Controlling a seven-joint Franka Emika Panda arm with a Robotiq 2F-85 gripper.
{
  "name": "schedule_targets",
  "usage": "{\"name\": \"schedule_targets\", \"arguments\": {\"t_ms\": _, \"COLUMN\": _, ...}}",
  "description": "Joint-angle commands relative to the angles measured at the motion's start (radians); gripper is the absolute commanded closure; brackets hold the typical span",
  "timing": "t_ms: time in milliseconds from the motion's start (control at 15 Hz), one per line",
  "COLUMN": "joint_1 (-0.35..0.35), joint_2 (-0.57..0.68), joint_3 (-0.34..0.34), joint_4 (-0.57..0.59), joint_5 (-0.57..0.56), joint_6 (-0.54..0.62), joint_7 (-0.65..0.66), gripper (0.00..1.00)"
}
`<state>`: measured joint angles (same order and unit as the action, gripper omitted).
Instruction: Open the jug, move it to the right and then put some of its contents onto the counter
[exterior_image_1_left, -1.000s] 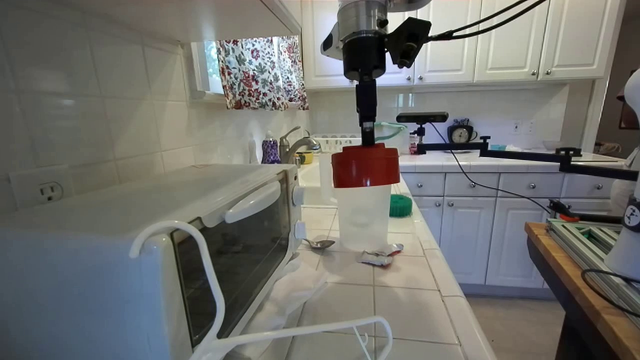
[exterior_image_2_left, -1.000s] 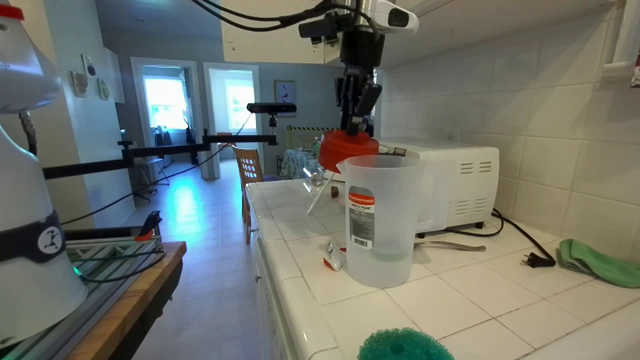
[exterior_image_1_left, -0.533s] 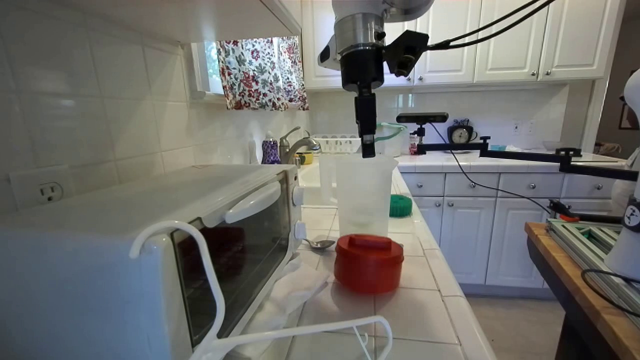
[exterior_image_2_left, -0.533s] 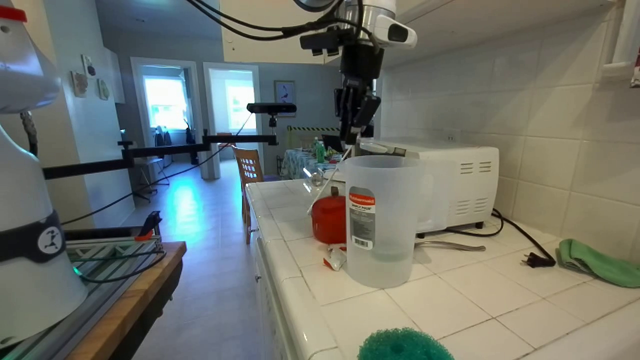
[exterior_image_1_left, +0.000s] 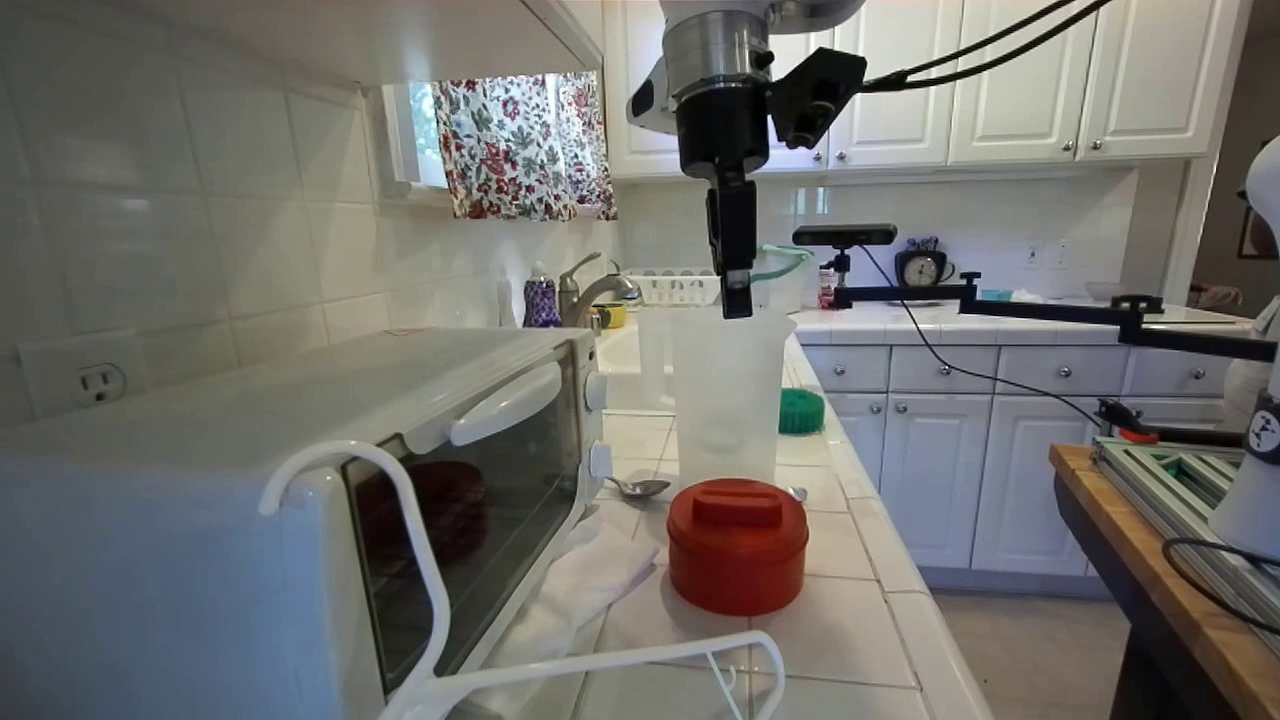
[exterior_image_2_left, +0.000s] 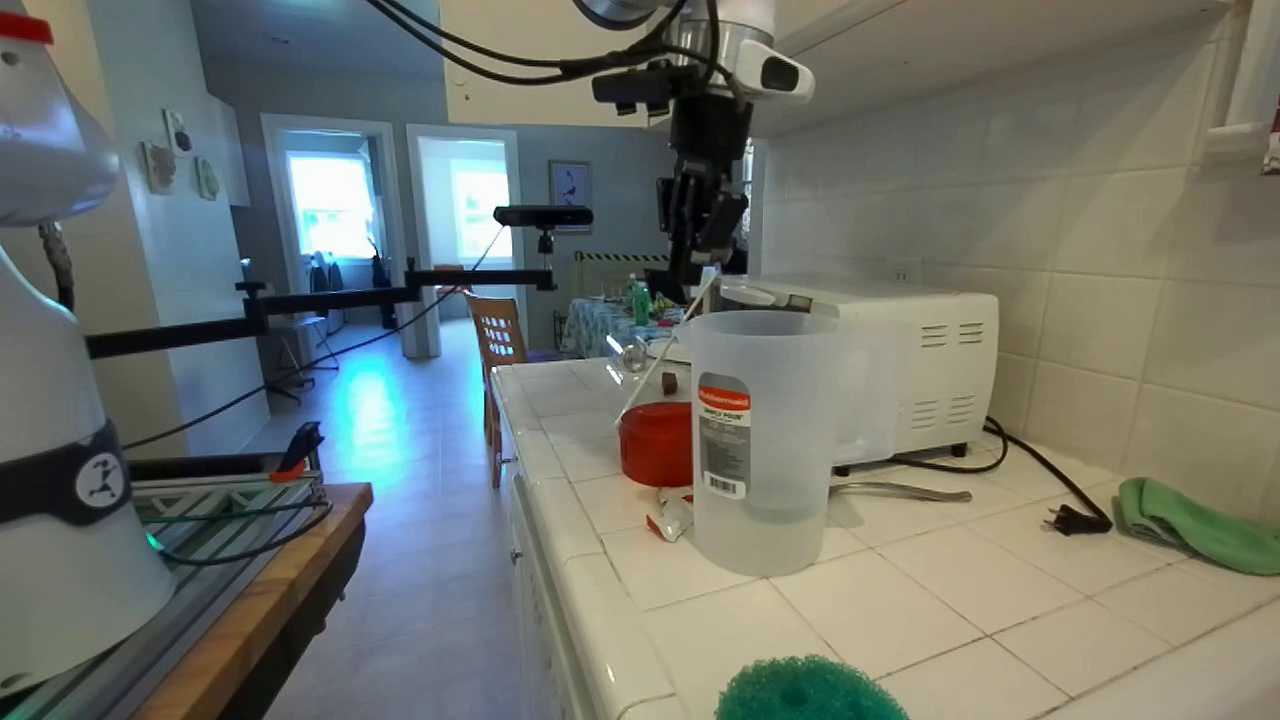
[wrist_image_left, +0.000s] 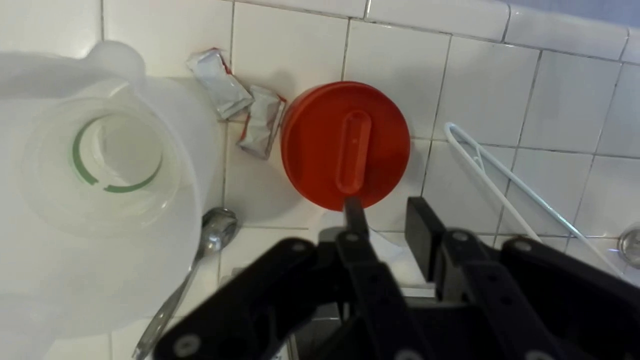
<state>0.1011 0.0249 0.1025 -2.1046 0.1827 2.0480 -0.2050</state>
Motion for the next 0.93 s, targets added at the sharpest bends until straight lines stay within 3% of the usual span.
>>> {"name": "schedule_targets", "arguments": {"t_ms": 0, "joint_1": -0.008, "joint_2": -0.049, "joint_3": -0.007, "joint_4": -0.012, "joint_5": -0.015, "joint_6": -0.028, "joint_7": 0.015, "gripper": 0.62}}
{"name": "schedule_targets", "arguments": {"t_ms": 67, "joint_1": -0.013, "joint_2": -0.072, "joint_3": -0.014, "joint_4": -0.019, "joint_5": -0.017, "joint_6": -0.036, "joint_7": 0.013, "gripper": 0.45}}
{"name": "schedule_targets", "arguments": {"t_ms": 467, "joint_1": -0.091, "joint_2": -0.237, "joint_3": -0.1, "joint_4": -0.048, "joint_5": -0.142, "joint_6": -0.091, "joint_7": 0.005, "gripper": 0.02}}
{"name": "schedule_targets", "arguments": {"t_ms": 867, "joint_1": -0.156, "joint_2": -0.192, "joint_3": -0.178, "joint_4": -0.081, "joint_5": -0.188, "joint_6": -0.065, "joint_7": -0.001, "gripper": 0.0}}
